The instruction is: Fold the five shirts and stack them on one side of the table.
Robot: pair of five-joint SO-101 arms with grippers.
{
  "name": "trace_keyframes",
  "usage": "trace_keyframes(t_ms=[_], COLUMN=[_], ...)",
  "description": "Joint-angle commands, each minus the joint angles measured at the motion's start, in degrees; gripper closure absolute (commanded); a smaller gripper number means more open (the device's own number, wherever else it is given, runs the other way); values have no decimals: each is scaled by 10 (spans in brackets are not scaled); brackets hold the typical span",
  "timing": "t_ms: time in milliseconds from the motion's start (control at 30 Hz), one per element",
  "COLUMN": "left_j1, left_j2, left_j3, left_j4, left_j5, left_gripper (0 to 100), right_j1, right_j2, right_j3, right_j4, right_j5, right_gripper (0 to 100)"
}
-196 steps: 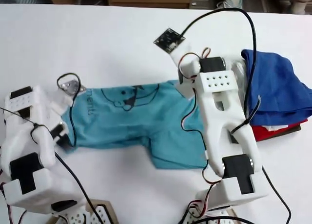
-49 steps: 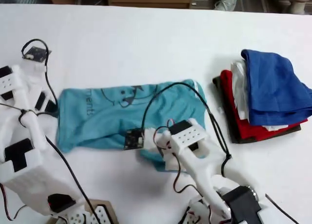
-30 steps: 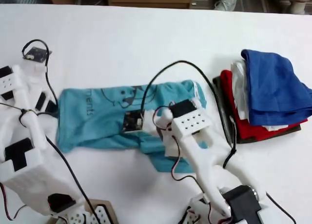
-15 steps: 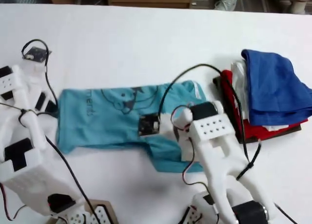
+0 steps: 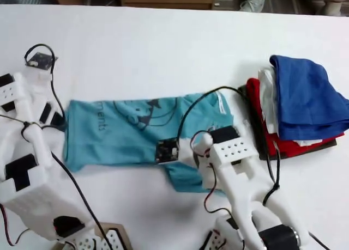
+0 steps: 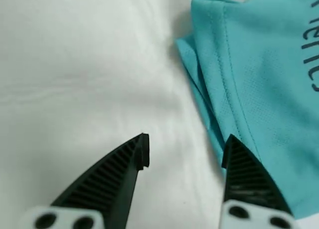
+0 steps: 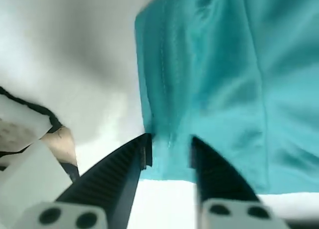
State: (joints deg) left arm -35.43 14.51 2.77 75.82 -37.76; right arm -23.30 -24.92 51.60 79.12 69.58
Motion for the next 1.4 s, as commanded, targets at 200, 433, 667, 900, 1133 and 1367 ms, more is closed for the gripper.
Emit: trace_keyframes(t_ms=[200,433,667,900,1133,1367], left_j1=[-4,-4,-4,-6,-7,-7], left_j2=[-5,-5,-8,-9,-9,-10], left_j3=[-21,-22,-22,-22,-22,-23], left_j4=[-3,-3,-3,-3,4,38], left_j5=[-29,-30,-27,-27,-27,-28], left_gripper=[740,740,740,740,740,740], right_j1=[-77,-135,-142,-143,-142,-142], right_j2=[-20,-19,-15,-15,-15,-19], right_j3=[-6,31,87,133,164,166], right_j4=[7,4,-88,-181,-188,-190], right_j5=[-52,-76,-122,-161,-162,-162], right_gripper=[739,741,726,672,672,672])
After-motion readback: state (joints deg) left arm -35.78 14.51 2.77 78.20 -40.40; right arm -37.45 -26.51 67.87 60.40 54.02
